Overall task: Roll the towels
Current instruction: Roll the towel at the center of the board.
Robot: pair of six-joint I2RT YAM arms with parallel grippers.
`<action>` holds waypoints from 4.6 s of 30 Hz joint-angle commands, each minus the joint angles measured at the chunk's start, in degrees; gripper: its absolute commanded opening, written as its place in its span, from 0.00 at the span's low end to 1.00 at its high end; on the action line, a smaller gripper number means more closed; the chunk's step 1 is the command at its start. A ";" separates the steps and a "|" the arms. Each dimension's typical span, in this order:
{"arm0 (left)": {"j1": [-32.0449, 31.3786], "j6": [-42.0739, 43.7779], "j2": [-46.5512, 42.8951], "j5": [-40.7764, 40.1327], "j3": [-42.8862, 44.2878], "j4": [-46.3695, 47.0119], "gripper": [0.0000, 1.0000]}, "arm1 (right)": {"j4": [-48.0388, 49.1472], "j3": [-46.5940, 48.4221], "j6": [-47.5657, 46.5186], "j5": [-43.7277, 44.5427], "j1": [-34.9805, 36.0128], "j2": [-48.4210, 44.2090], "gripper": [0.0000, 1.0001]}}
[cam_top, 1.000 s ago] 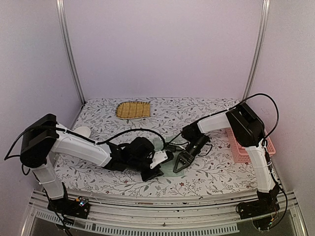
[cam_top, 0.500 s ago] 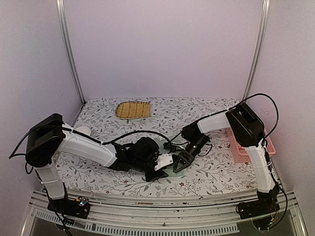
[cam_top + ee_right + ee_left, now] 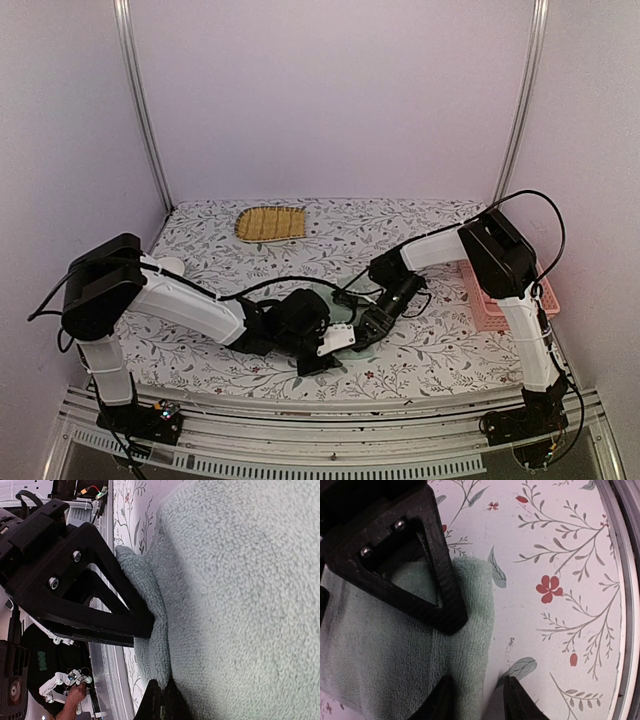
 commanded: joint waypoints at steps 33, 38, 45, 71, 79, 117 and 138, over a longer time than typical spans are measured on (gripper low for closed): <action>-0.32 -12.68 0.96 21.95 10.75 -24.14 0.00 | 2.22 10.90 4.16 15.17 -3.31 2.40 0.31; 2.17 -15.50 2.42 25.34 11.65 -23.78 0.00 | -0.01 11.72 2.56 14.53 -5.68 -6.44 0.33; 6.58 -18.88 7.02 34.88 11.14 -21.06 0.00 | 1.81 6.70 3.45 15.18 -12.25 -25.19 0.39; 14.85 -33.64 15.92 49.94 13.41 -19.40 0.00 | 33.33 -30.18 -6.02 41.47 22.61 -40.57 0.42; 14.84 -33.73 16.01 50.23 13.54 -19.46 0.00 | 35.95 -29.97 -5.53 44.01 25.14 -34.33 0.42; 16.69 -33.55 15.47 49.29 12.83 -18.54 0.00 | 38.19 -33.30 -6.95 48.19 25.69 -30.82 0.13; -5.50 -23.52 -27.15 -10.63 -27.59 23.52 0.45 | 0.00 -3.91 -10.54 6.89 6.28 -4.14 0.03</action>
